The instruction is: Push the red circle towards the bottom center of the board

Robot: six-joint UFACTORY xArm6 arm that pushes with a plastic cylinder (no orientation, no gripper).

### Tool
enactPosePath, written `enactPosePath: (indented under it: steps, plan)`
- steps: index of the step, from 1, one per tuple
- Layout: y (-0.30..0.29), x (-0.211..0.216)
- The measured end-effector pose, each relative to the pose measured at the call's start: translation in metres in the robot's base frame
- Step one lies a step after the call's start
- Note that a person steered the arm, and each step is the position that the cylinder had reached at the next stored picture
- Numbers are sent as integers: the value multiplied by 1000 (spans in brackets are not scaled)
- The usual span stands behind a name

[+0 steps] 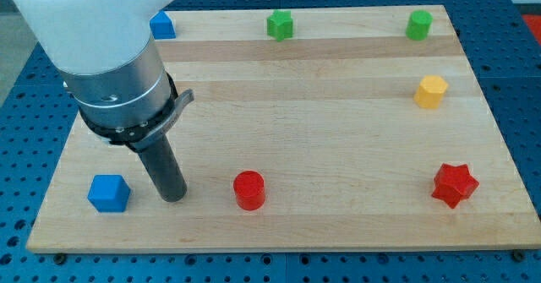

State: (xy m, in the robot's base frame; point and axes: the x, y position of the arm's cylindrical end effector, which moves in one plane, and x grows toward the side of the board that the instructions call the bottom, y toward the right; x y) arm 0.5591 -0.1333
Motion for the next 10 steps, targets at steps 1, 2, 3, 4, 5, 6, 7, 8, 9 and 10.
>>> enactPosePath:
  steps: [1, 2, 3, 4, 5, 6, 7, 8, 9, 10]
  plan:
    - [17, 6]
    - [39, 12]
    - [42, 12]
    - [42, 12]
    - [45, 12]
    - [57, 12]
    - [74, 12]
    - [77, 12]
    - [78, 12]
    - [87, 12]
